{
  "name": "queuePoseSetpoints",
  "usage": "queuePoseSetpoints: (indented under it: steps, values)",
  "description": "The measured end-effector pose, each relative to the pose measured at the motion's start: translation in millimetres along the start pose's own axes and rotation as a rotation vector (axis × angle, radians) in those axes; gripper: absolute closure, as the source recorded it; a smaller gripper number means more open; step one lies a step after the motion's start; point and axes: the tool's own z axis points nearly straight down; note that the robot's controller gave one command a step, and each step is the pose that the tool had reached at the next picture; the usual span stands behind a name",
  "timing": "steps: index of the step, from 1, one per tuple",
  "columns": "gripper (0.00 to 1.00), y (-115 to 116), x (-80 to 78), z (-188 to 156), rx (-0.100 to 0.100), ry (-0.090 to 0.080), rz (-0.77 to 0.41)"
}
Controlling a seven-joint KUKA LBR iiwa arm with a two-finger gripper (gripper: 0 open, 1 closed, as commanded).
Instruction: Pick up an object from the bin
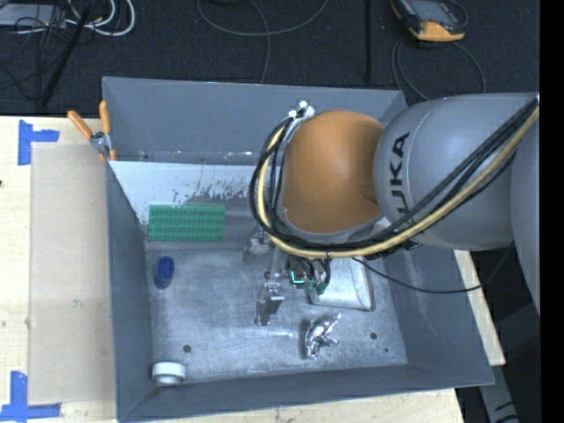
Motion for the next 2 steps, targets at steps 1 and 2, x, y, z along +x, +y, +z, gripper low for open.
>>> queuePoseSetpoints:
  steps: [1,2]
  values:
    - [0.0,-100.3,22.8,69.6,0.003,0.0,-0.081]
    - [0.0,-135.0,42.0,113.8,-0.001,-0.014,-0.268]
